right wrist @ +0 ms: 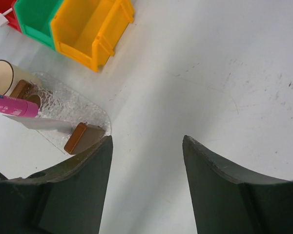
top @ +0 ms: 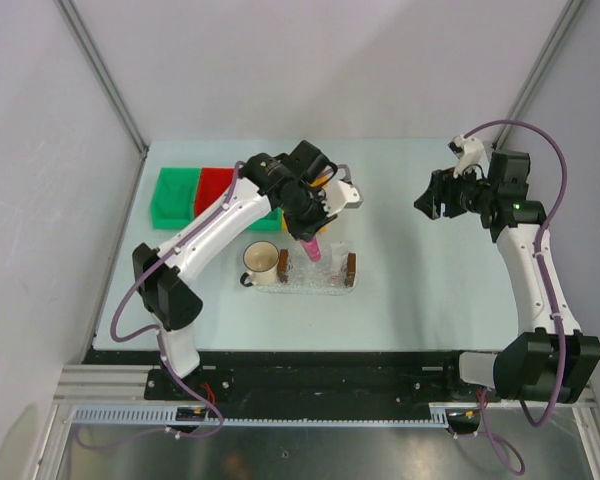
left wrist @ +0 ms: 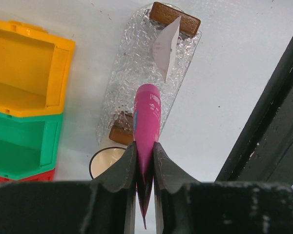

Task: Prepare toiletry sets of a toothbrush and toothpaste on the tray

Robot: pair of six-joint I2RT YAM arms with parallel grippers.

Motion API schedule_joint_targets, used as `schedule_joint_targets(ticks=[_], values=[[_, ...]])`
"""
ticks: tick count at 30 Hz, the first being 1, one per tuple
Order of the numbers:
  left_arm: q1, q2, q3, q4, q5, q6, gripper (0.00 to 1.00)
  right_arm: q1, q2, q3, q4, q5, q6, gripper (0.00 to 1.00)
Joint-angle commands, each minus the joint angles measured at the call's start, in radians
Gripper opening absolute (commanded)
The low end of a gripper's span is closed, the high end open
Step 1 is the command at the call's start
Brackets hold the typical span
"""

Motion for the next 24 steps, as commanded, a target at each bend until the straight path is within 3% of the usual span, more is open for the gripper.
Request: schedule_joint_targets(ticks=[1,24], values=[[-0.011,0.012,0.058,-0.006,0.034,0.025,0.00,-0.010,-0.020,-0.013,0.025,-0.036,0.004,0.64],[-0.033,0.069,0.085,-0.008,0.023,0.035,0.00,-0.031,-0.046,-0.045,0.020,-0.069,0.008,0.63]])
